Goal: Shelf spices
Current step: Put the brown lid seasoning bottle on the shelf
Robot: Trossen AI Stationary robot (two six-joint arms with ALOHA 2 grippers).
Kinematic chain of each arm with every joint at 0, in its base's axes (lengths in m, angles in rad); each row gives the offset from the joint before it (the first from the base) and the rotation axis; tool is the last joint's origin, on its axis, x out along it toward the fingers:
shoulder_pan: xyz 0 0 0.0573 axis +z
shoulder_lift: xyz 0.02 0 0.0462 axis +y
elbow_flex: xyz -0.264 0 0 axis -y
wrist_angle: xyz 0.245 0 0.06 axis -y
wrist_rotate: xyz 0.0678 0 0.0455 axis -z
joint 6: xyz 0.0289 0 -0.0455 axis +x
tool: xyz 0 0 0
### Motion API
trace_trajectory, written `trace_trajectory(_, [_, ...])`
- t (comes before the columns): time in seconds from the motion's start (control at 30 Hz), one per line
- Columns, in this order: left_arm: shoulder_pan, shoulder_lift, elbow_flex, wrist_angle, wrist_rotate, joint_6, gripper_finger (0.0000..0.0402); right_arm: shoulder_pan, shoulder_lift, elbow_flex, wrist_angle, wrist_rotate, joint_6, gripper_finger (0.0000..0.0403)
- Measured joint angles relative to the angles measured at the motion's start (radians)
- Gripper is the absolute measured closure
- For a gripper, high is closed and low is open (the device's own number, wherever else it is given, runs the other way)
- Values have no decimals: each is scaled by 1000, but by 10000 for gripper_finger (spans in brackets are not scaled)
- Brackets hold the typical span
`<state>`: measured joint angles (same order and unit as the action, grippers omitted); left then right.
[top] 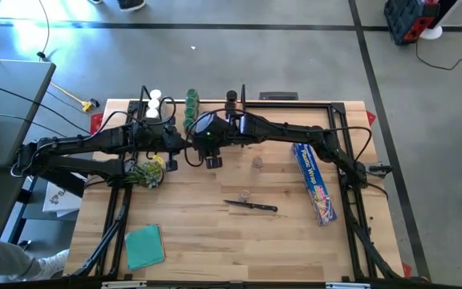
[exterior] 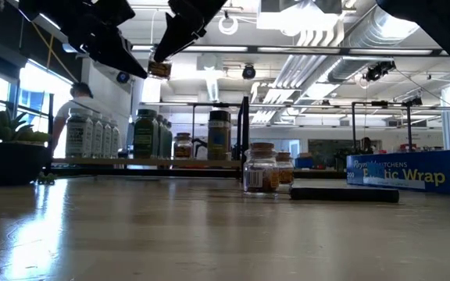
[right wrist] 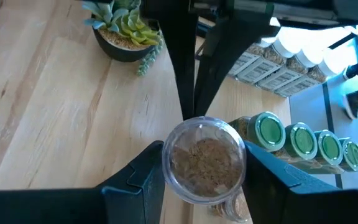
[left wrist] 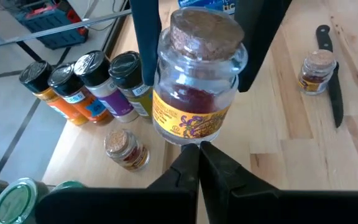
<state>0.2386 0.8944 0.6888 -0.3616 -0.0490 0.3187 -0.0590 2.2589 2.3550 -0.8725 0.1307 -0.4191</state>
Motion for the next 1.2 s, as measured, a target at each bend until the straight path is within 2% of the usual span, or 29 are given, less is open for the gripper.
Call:
trace_trajectory(0.6, [0, 0, 0, 10, 3, 0, 401, 0, 2, 0, 53, -10, 0, 247])
trace_trajectory(0.73, [-1, -29, 3, -51, -77, -3, 401, -24, 6, -2, 67, -28, 49, 247])
trace_trajectory(0.83, [0, -79, 3, -96, -139, -20, 401, -56, 6, -35, 79, -34, 104, 247])
trace_trajectory(1.03, [-1, -183, 4, -105, -132, -38, 401, -114, 17, -176, 161, -10, 189, 247])
trace_trajectory(1.2, [-2, -220, 4, -108, -128, -46, 401, -120, 19, -284, 270, 4, 267, 247])
